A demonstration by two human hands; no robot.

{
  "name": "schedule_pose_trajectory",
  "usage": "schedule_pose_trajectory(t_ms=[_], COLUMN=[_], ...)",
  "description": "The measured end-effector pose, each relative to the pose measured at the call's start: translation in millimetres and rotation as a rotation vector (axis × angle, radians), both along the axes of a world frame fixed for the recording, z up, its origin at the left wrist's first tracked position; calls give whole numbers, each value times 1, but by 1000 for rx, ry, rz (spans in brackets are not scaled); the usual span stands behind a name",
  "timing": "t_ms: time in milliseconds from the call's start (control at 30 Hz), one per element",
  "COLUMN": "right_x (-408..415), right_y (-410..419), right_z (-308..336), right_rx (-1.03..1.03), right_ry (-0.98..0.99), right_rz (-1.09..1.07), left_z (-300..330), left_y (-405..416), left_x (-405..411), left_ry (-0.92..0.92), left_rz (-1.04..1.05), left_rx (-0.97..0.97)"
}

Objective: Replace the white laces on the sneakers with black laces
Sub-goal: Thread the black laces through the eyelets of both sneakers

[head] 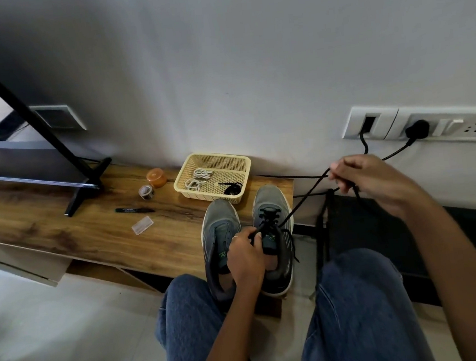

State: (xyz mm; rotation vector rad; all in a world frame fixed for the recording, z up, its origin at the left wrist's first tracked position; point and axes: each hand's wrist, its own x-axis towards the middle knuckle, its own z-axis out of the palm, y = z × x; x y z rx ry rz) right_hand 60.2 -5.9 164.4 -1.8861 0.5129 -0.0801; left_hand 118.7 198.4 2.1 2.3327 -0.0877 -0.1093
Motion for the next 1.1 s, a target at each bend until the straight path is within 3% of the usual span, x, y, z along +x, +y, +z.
schedule_pose_trajectory(t_ms=[400, 600, 700, 900, 1100], right_x=[-5, -1, 3, 16, 37], right_y=[25, 40, 47, 60, 77], right_z=[60, 71, 70, 45, -30], right_rx=[142, 134, 174, 462, 372], right_ry=[-315, -422, -431, -355, -110], right_rz=[57, 114, 114, 15, -201], left_z=[1, -4, -9, -8, -12], left_y=[2, 4, 4, 4, 4], left_x=[5, -1, -7, -7, -7], left_ry=[38, -127, -182, -199, -254], left_rz=[29, -132, -194, -215, -190], left_rx=[-87, 75, 175, 186, 151])
